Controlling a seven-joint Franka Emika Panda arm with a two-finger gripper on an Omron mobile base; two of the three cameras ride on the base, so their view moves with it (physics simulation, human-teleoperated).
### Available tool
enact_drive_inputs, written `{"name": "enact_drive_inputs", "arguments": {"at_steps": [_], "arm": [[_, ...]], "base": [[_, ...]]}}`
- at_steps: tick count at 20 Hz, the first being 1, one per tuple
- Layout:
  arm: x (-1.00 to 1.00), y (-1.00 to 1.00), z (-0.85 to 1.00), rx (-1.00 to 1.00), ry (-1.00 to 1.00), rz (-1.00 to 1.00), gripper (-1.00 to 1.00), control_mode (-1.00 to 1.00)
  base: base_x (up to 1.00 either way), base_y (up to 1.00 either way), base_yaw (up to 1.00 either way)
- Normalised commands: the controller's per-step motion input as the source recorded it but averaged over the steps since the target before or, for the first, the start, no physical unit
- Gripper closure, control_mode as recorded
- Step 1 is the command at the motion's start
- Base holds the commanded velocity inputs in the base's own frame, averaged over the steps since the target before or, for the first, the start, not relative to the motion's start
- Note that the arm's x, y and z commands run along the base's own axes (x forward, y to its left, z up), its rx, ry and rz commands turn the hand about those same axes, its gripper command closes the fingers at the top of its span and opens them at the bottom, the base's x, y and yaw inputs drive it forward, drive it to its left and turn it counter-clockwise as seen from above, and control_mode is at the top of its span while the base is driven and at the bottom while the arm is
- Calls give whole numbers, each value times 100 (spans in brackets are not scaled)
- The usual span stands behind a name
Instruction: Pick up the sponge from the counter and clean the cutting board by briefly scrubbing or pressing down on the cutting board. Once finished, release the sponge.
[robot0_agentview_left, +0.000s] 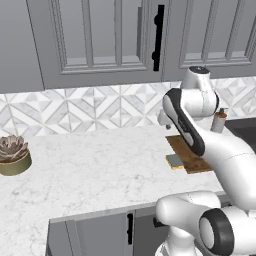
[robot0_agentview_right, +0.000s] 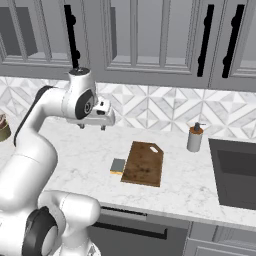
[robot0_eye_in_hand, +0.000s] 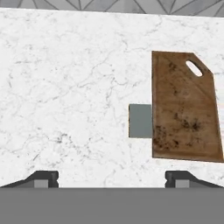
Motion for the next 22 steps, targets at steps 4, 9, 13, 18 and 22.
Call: {"name": "enact_drive_inputs", "arguments": {"at_steps": [4,9,13,18,22], "arm": [[1,-54,-65,0,0,0,-100,-100],[18,-33,-66,-4,0,0,-100,-100],[28,0,-54,-8,0,-3,-100,-100],[24,0,-45,-12,0,-2,-100,-100],[7,0,-29,0,0,0,-100,-100]], "base": [[0,0,0],[0,0,0],[0,0,0],[0,0,0],[0,0,0]]}}
